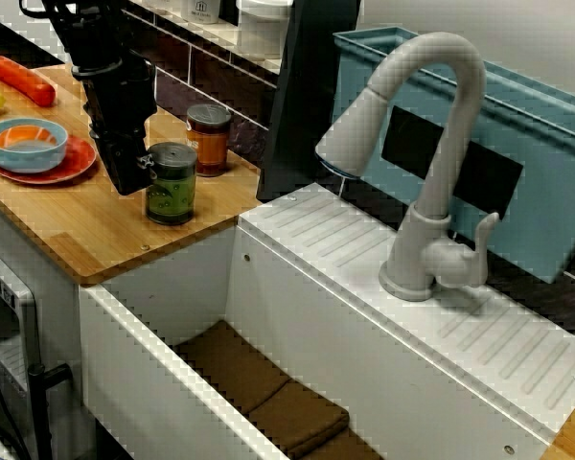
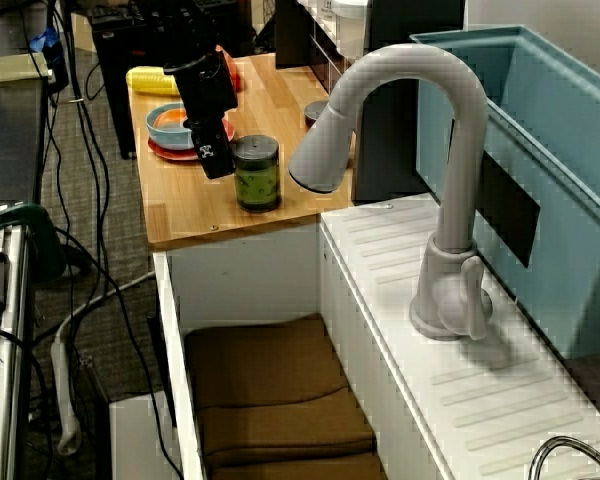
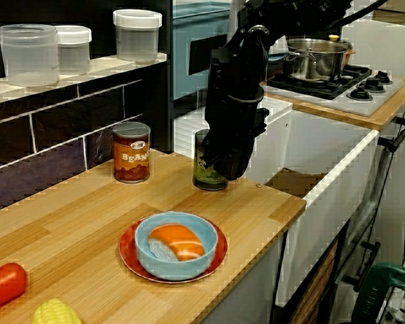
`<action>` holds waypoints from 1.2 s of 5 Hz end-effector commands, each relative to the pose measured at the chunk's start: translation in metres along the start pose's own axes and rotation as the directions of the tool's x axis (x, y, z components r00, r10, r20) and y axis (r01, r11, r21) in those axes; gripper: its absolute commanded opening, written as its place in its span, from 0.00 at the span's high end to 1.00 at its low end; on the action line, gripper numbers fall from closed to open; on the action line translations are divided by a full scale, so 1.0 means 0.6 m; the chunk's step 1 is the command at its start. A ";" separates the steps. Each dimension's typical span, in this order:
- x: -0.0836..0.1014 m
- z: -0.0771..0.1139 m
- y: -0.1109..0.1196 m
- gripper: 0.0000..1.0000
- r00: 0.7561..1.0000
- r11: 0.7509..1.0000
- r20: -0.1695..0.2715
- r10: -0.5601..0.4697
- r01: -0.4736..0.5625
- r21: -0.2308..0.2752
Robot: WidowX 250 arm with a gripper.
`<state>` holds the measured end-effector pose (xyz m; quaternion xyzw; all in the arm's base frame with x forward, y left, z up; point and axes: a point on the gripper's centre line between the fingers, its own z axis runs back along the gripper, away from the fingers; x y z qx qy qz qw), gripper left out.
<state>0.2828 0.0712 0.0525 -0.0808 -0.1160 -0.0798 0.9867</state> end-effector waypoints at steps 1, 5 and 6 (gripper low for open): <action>0.016 0.015 0.016 0.32 0.999 1.000 0.039 -0.004 0.003 0.031; 0.012 0.001 0.016 0.00 0.995 0.995 0.045 0.094 -0.095 0.011; 0.015 -0.007 0.014 0.00 0.991 0.993 0.060 0.119 -0.120 0.019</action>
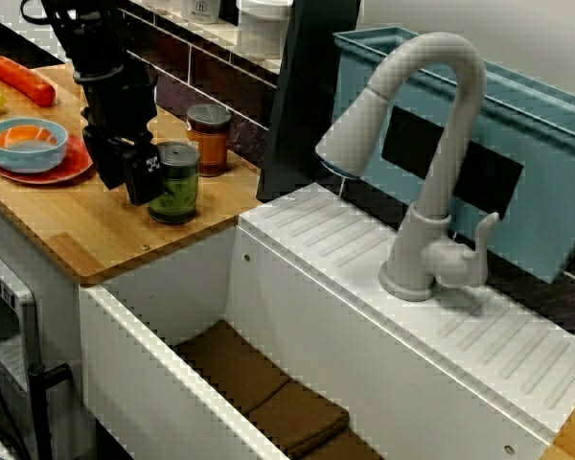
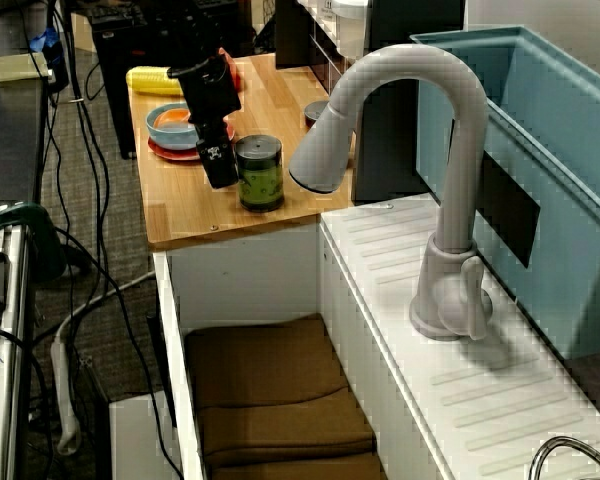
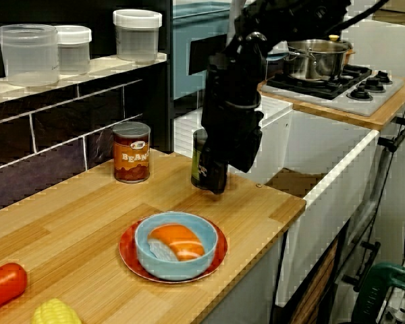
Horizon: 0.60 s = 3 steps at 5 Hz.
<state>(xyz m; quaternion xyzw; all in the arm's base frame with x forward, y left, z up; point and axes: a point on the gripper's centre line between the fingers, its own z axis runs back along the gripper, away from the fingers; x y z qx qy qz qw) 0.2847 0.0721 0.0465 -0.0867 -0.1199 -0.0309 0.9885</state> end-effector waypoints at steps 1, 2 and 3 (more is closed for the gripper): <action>0.018 0.008 0.002 0.00 0.998 0.999 0.051 0.035 -0.035 -0.002; 0.034 0.013 -0.007 0.00 0.997 0.997 0.044 0.070 -0.069 -0.024; 0.052 0.011 -0.005 0.00 0.994 0.995 0.043 0.097 -0.096 -0.023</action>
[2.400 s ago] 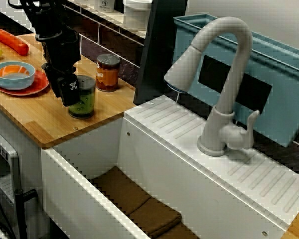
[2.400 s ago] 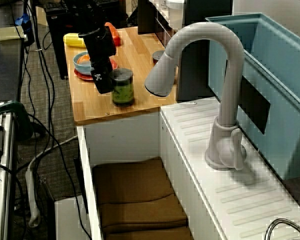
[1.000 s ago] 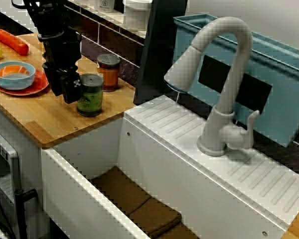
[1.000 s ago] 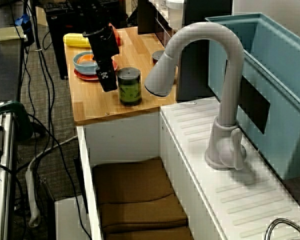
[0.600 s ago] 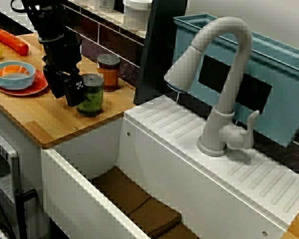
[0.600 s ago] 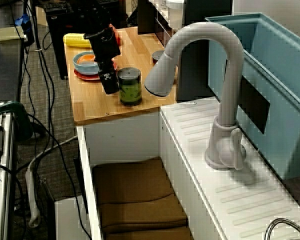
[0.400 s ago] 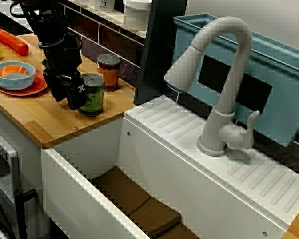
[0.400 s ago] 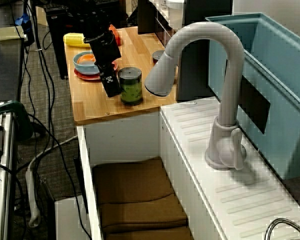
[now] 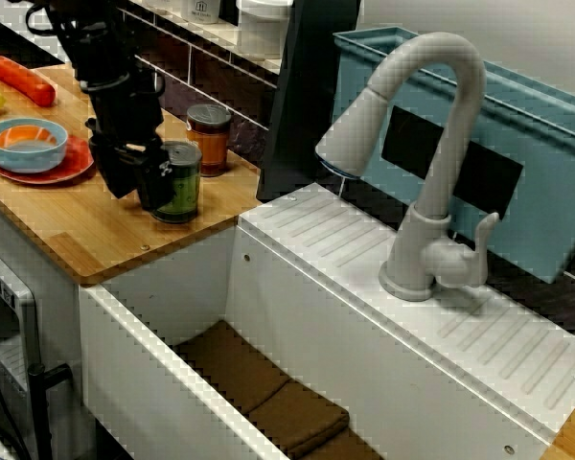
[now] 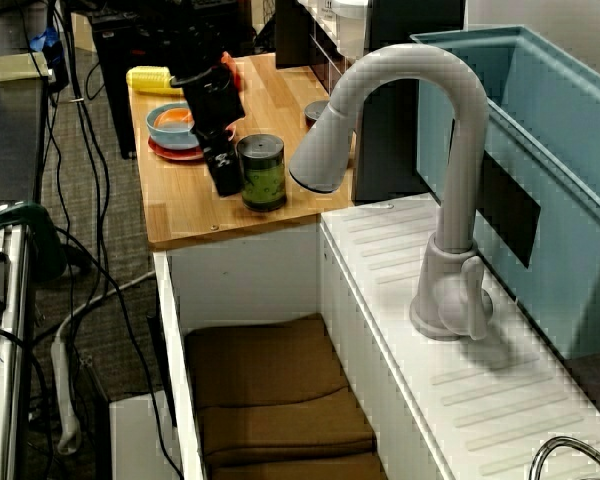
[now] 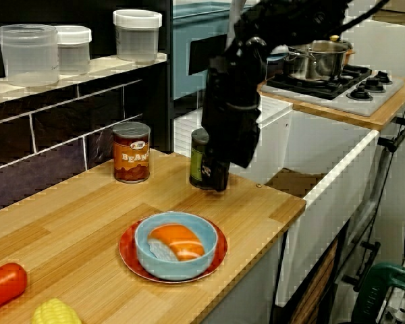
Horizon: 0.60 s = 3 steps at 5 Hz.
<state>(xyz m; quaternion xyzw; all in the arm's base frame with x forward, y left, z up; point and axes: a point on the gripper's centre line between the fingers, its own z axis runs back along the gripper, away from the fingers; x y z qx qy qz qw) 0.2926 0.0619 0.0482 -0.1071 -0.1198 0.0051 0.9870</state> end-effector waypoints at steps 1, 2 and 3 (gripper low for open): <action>0.049 0.017 0.004 0.00 0.999 1.000 0.029 0.020 -0.020 0.008; 0.053 0.019 0.004 0.00 1.000 1.000 0.021 0.020 -0.020 0.008; 0.060 0.014 0.001 0.00 1.000 1.000 0.012 0.020 -0.020 0.019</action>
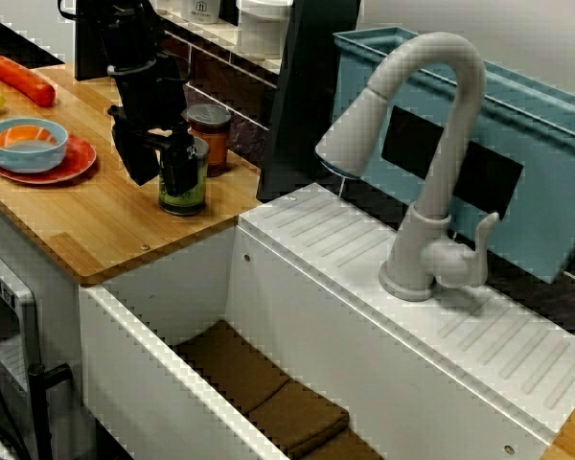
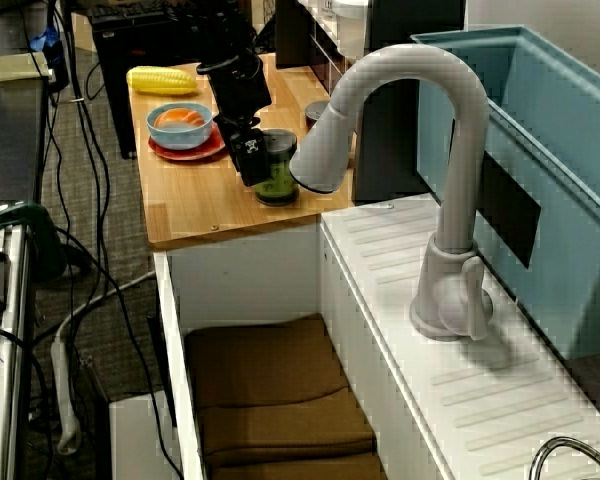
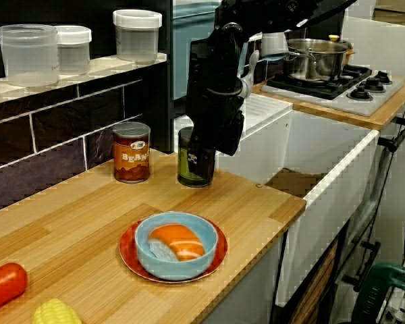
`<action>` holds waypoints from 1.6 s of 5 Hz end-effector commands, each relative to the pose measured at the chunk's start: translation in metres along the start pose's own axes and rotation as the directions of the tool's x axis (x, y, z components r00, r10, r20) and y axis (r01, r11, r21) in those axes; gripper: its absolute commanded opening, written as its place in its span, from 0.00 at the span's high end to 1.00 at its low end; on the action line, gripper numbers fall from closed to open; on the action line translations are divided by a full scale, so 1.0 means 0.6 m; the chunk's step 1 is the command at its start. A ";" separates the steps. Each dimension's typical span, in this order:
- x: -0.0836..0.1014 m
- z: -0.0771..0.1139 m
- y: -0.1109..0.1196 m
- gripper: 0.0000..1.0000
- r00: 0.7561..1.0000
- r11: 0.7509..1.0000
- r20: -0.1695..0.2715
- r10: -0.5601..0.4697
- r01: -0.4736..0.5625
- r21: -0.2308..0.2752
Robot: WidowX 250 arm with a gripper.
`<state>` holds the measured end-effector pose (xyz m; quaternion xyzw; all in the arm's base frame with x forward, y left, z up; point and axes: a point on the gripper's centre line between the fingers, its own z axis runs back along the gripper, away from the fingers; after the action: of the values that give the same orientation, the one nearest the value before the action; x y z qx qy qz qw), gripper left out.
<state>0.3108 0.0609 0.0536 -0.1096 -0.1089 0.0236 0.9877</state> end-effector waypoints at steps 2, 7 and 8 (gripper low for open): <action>0.044 -0.005 0.001 0.00 0.999 1.000 0.034 0.013 -0.014 0.027; 0.038 0.019 0.021 0.00 0.997 0.999 0.070 0.026 -0.028 0.032; 0.033 0.034 0.033 0.00 0.997 0.999 0.074 0.008 -0.012 0.051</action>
<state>0.3195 0.0783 0.0532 -0.0932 -0.1147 0.0430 0.9881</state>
